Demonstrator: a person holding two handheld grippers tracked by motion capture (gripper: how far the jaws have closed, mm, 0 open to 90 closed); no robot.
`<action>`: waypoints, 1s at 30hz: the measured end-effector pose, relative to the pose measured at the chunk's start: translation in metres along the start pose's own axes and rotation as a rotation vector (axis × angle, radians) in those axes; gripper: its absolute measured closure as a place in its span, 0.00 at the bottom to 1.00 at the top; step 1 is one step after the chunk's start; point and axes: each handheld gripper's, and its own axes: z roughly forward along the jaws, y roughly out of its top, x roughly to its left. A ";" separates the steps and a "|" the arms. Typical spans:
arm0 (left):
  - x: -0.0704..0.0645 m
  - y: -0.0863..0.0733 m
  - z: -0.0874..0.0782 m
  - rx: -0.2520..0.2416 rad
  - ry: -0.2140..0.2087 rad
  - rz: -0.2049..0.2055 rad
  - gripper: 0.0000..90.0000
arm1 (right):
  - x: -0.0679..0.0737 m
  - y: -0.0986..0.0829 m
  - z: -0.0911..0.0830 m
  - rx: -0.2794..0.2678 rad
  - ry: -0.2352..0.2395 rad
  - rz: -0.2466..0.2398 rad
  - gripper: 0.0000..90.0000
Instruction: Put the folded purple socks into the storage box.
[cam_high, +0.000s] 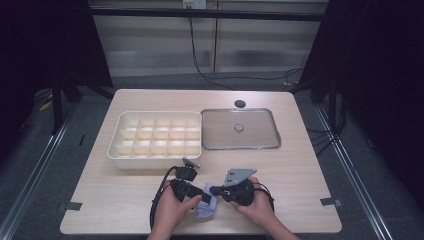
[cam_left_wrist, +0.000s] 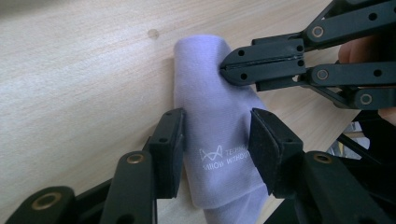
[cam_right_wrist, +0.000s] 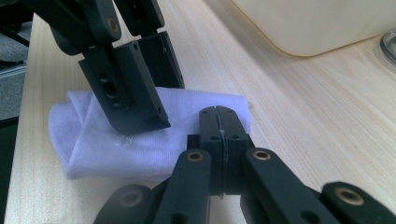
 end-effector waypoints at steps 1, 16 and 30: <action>0.000 0.000 0.000 0.003 -0.001 0.000 0.61 | 0.000 0.000 0.000 0.000 -0.001 -0.007 1.00; 0.001 -0.004 0.007 -0.005 -0.016 -0.058 0.60 | 0.000 0.000 0.001 -0.003 0.001 -0.006 1.00; -0.002 -0.009 0.008 -0.031 0.023 -0.055 0.61 | 0.002 0.002 -0.005 -0.002 -0.019 -0.024 0.97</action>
